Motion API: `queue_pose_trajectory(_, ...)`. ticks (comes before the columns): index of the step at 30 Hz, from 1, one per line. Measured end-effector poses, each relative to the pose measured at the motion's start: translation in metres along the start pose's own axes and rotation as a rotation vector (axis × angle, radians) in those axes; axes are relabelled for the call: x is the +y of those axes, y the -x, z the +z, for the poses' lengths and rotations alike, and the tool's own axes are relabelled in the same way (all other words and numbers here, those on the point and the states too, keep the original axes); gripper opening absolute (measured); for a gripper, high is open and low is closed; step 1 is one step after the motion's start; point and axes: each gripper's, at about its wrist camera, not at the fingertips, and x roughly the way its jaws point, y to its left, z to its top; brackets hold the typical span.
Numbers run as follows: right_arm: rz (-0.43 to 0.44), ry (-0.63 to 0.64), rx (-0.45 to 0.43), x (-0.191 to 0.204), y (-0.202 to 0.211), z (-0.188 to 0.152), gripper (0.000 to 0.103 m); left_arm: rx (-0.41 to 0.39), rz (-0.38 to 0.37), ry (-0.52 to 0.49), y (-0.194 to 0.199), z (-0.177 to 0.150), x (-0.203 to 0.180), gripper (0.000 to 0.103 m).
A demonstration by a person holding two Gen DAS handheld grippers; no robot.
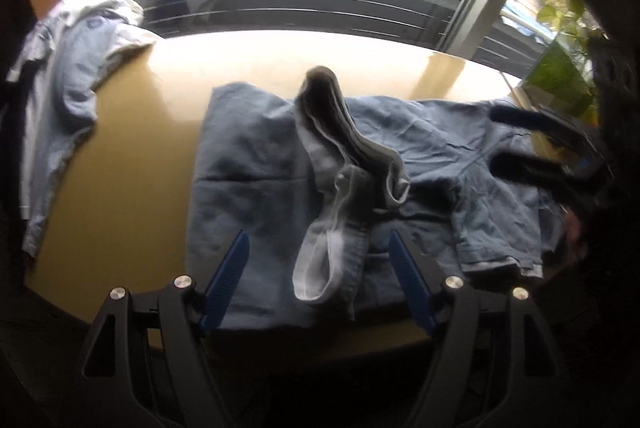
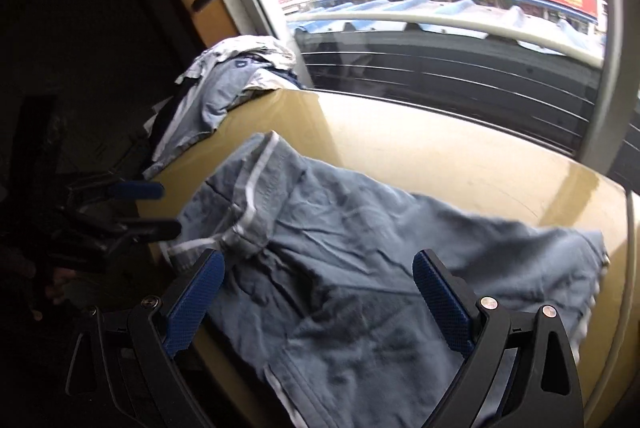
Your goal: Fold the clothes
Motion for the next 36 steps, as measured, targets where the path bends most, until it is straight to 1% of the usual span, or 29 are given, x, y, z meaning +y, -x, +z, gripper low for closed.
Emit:
queue_pose_trajectory(1, -0.015, 0.041, 0.008, 0.007, -0.008, 0.013, 0.097, 0.003, -0.040, 0.000, -0.005, -0.005, 0.004, 0.072)
queue_pose_trajectory(2, -0.028, 0.097, 0.020, 0.019, -0.018, 0.025, 0.097, 0.008, -0.098, -0.019, -0.007, -0.011, 0.003, 0.072)
queue_pose_trajectory(4, -0.016, 0.198, 0.050, 0.046, -0.038, 0.047, 0.097, 0.020, -0.200, -0.014, -0.013, -0.019, -0.001, 0.073)
queue_pose_trajectory(6, 0.057, 0.292, 0.106, 0.075, -0.060, 0.063, 0.097, 0.032, -0.254, -0.062, -0.017, -0.028, -0.014, 0.073)
queue_pose_trajectory(9, 0.192, 0.437, 0.200, 0.116, -0.091, 0.072, 0.097, -0.007, -0.266, -0.172, -0.016, -0.035, -0.042, 0.073)
queue_pose_trajectory(10, 0.236, 0.473, 0.247, 0.128, -0.102, 0.071, 0.097, -0.015, -0.314, -0.222, -0.014, -0.038, -0.053, 0.072)
queue_pose_trajectory(11, 0.248, 0.494, 0.297, 0.135, -0.113, 0.069, 0.095, -0.026, -0.333, -0.261, -0.012, -0.041, -0.062, 0.073)
queue_pose_trajectory(12, 0.229, 0.497, 0.325, 0.131, -0.115, 0.067, 0.094, -0.036, -0.350, -0.300, -0.011, -0.043, -0.070, 0.073)
queue_pose_trajectory(13, 0.203, 0.496, 0.346, 0.123, -0.115, 0.065, 0.088, -0.041, -0.333, -0.323, -0.011, -0.044, -0.073, 0.073)
queue_pose_trajectory(14, 0.177, 0.494, 0.367, 0.116, -0.115, 0.063, 0.085, -0.045, -0.313, -0.345, -0.011, -0.045, -0.076, 0.073)
queue_pose_trajectory(16, 0.124, 0.490, 0.409, 0.100, -0.114, 0.059, 0.084, -0.054, -0.274, -0.389, -0.012, -0.047, -0.080, 0.072)
queue_pose_trajectory(19, 0.046, 0.484, 0.471, 0.077, -0.114, 0.053, 0.078, -0.110, -0.338, -0.332, 0.008, -0.040, -0.057, 0.073)
queue_pose_trajectory(20, 0.020, 0.481, 0.492, 0.069, -0.113, 0.051, 0.078, -0.132, -0.333, -0.288, 0.012, -0.035, -0.045, 0.074)
queue_pose_trajectory(21, -0.007, 0.479, 0.512, 0.061, -0.113, 0.049, 0.078, -0.145, -0.310, -0.246, 0.012, -0.031, -0.033, 0.079)
queue_pose_trajectory(22, -0.033, 0.476, 0.533, 0.053, -0.113, 0.047, 0.078, -0.158, -0.286, -0.206, 0.012, -0.027, -0.021, 0.080)
queue_pose_trajectory(23, -0.060, 0.474, 0.553, 0.046, -0.113, 0.045, 0.078, -0.164, -0.231, -0.163, 0.007, -0.022, -0.010, 0.079)
queue_pose_trajectory(24, -0.101, 0.479, 0.549, 0.040, -0.108, 0.046, 0.077, -0.164, -0.207, -0.139, 0.002, -0.019, -0.003, 0.080)
queue_pose_trajectory(25, -0.107, 0.477, 0.533, 0.038, -0.102, 0.049, 0.077, -0.159, -0.209, -0.121, -0.003, -0.016, 0.001, 0.080)
queue_pose_trajectory(26, -0.076, 0.464, 0.506, 0.037, -0.095, 0.055, 0.078, -0.154, -0.214, -0.104, -0.008, -0.013, 0.005, 0.080)
queue_pose_trajectory(28, 0.003, 0.459, 0.432, 0.047, -0.086, 0.068, 0.078, -0.106, -0.203, -0.111, -0.026, -0.012, 0.002, 0.080)
queue_pose_trajectory(29, 0.064, 0.473, 0.411, 0.058, -0.086, 0.072, 0.078, -0.079, -0.213, -0.128, -0.036, -0.013, -0.003, 0.080)
queue_pose_trajectory(30, 0.129, 0.493, 0.401, 0.070, -0.092, 0.074, 0.078, -0.062, -0.183, -0.130, -0.045, -0.016, -0.006, 0.080)
queue_pose_trajectory(32, 0.241, 0.503, 0.469, 0.090, -0.119, 0.068, 0.078, -0.070, -0.137, -0.177, -0.048, -0.025, -0.016, 0.081)
queue_pose_trajectory(34, 0.262, 0.508, 0.562, 0.094, -0.148, 0.052, 0.077, -0.072, -0.098, -0.216, -0.051, -0.028, -0.022, 0.081)
queue_pose_trajectory(36, 0.241, 0.549, 0.581, 0.084, -0.151, 0.043, 0.077, -0.079, -0.071, -0.253, -0.053, -0.032, -0.026, 0.081)
